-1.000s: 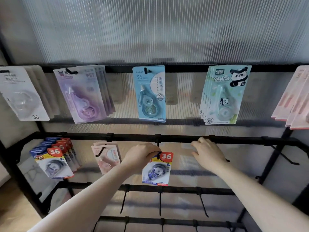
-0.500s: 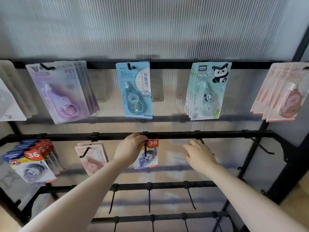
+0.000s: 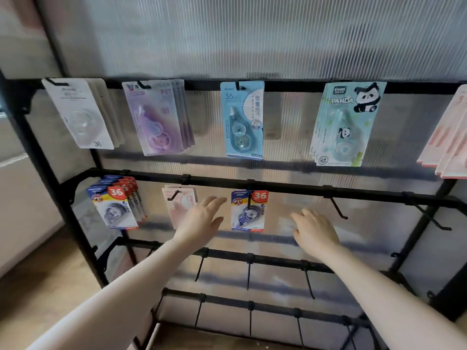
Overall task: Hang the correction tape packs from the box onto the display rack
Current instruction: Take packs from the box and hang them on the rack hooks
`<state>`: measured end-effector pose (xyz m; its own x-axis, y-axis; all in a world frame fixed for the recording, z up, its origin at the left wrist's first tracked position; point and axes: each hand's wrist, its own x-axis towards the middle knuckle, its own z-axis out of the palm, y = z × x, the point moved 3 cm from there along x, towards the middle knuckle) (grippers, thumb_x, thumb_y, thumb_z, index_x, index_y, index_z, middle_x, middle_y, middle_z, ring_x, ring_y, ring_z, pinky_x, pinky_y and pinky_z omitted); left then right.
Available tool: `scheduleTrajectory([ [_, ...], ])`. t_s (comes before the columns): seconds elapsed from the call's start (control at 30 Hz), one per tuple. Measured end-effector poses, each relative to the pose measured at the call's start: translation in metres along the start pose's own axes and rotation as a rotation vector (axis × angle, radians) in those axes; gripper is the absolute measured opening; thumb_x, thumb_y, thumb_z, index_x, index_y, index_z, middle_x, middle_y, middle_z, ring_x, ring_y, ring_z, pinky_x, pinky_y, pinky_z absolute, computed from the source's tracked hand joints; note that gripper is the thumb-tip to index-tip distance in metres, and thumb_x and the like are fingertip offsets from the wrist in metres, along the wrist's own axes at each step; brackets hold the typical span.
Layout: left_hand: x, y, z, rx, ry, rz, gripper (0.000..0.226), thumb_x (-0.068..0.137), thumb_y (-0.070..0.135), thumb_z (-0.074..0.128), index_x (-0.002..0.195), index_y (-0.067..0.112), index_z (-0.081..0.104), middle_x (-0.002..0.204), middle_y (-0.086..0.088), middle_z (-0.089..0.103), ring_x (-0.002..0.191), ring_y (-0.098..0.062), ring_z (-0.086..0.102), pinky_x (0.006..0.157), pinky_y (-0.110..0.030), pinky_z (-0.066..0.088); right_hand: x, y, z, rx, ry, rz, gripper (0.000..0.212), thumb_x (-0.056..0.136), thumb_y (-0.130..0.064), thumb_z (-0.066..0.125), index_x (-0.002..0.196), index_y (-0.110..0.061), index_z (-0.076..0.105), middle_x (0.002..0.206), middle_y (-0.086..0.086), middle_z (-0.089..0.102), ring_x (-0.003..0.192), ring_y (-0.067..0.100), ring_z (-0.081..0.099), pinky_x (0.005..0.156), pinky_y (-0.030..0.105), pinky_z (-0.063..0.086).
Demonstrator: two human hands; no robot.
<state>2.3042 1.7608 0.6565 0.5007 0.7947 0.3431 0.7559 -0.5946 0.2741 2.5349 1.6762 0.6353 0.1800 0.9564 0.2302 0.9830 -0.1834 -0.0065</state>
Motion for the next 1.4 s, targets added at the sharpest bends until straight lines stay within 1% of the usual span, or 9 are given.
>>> scheduleTrajectory([
  [0.2, -0.059, -0.022, 0.023, 0.008, -0.031, -0.058, 0.047, 0.091, 0.019, 0.056, 0.136, 0.021, 0.044, 0.137, 0.000, 0.047, 0.122, -0.022, 0.048, 0.094, -0.037, 0.046, -0.020, -0.022, 0.038, 0.049, -0.038, -0.051, 0.033, 0.095, -0.021, 0.050, 0.128, -0.017, 0.050, 0.123, 0.005, 0.054, 0.110, 0.021, 0.052, 0.091, 0.032, 0.047],
  [0.3, -0.090, -0.034, 0.047, 0.014, -0.091, -0.134, 0.048, 0.091, 0.020, 0.055, 0.137, 0.020, 0.043, 0.138, 0.000, 0.045, 0.123, -0.022, 0.045, 0.097, -0.035, 0.040, -0.036, -0.031, 0.070, 0.071, -0.089, -0.070, 0.034, 0.094, -0.020, 0.049, 0.128, -0.015, 0.049, 0.126, 0.007, 0.053, 0.114, 0.024, 0.051, 0.093, 0.035, 0.046],
  [0.5, -0.151, -0.056, 0.111, 0.026, -0.212, -0.198, 0.049, 0.090, 0.017, 0.054, 0.137, 0.019, 0.042, 0.138, -0.001, 0.044, 0.127, -0.021, 0.040, 0.100, -0.030, 0.035, -0.083, -0.037, 0.147, 0.126, -0.197, -0.078, 0.039, 0.096, -0.021, 0.047, 0.134, -0.017, 0.044, 0.130, 0.007, 0.050, 0.119, 0.024, 0.048, 0.093, 0.032, 0.043],
  [0.6, -0.180, -0.070, 0.149, 0.002, -0.257, -0.231, 0.044, 0.087, 0.016, 0.056, 0.131, 0.013, 0.050, 0.131, -0.006, 0.052, 0.120, -0.027, 0.047, 0.097, -0.035, 0.039, -0.104, -0.038, 0.192, 0.140, -0.268, -0.059, 0.040, 0.095, -0.022, 0.048, 0.135, -0.017, 0.044, 0.131, 0.008, 0.049, 0.121, 0.024, 0.047, 0.096, 0.032, 0.043],
  [0.77, -0.230, -0.099, 0.235, -0.090, -0.413, -0.313, 0.052, 0.078, 0.033, 0.044, 0.119, 0.005, 0.059, 0.116, -0.015, 0.059, 0.109, -0.038, 0.056, 0.091, -0.048, 0.047, -0.150, -0.036, 0.279, 0.140, -0.432, -0.013, 0.040, 0.096, -0.025, 0.046, 0.135, -0.018, 0.040, 0.130, 0.008, 0.047, 0.120, 0.026, 0.044, 0.096, 0.036, 0.039],
  [0.93, -0.272, -0.120, 0.305, -0.023, -0.545, -0.276, 0.048, 0.087, 0.019, 0.061, 0.133, 0.012, 0.049, 0.136, -0.007, 0.048, 0.123, -0.028, 0.045, 0.099, -0.040, 0.039, -0.193, -0.037, 0.358, 0.146, -0.542, 0.005, 0.044, 0.096, -0.026, 0.047, 0.138, -0.019, 0.039, 0.130, 0.005, 0.047, 0.120, 0.024, 0.043, 0.100, 0.035, 0.034],
  [1.07, -0.306, -0.141, 0.358, -0.057, -0.636, -0.291, 0.047, 0.082, 0.011, 0.065, 0.128, 0.008, 0.053, 0.129, -0.012, 0.053, 0.117, -0.034, 0.049, 0.096, -0.046, 0.042, -0.223, -0.045, 0.411, 0.172, -0.615, 0.035, 0.043, 0.096, -0.025, 0.046, 0.138, -0.018, 0.040, 0.131, 0.006, 0.047, 0.121, 0.025, 0.043, 0.101, 0.035, 0.034],
  [1.23, -0.331, -0.157, 0.413, 0.010, -0.725, -0.285, 0.047, 0.091, 0.025, 0.056, 0.136, 0.015, 0.045, 0.138, -0.002, 0.046, 0.125, -0.023, 0.043, 0.101, -0.032, 0.025, -0.250, -0.059, 0.466, 0.211, -0.693, 0.075, 0.045, 0.095, -0.024, 0.048, 0.139, -0.017, 0.039, 0.131, 0.006, 0.046, 0.122, 0.024, 0.043, 0.102, 0.035, 0.035],
  [1.4, -0.353, -0.175, 0.465, -0.064, -0.831, -0.338, 0.048, 0.083, 0.028, 0.046, 0.128, 0.010, 0.052, 0.129, -0.008, 0.052, 0.117, -0.030, 0.049, 0.092, -0.041, 0.045, -0.265, -0.065, 0.508, 0.214, -0.733, 0.105, 0.043, 0.096, -0.023, 0.046, 0.138, -0.015, 0.040, 0.130, 0.008, 0.046, 0.120, 0.025, 0.043, 0.100, 0.035, 0.035],
])
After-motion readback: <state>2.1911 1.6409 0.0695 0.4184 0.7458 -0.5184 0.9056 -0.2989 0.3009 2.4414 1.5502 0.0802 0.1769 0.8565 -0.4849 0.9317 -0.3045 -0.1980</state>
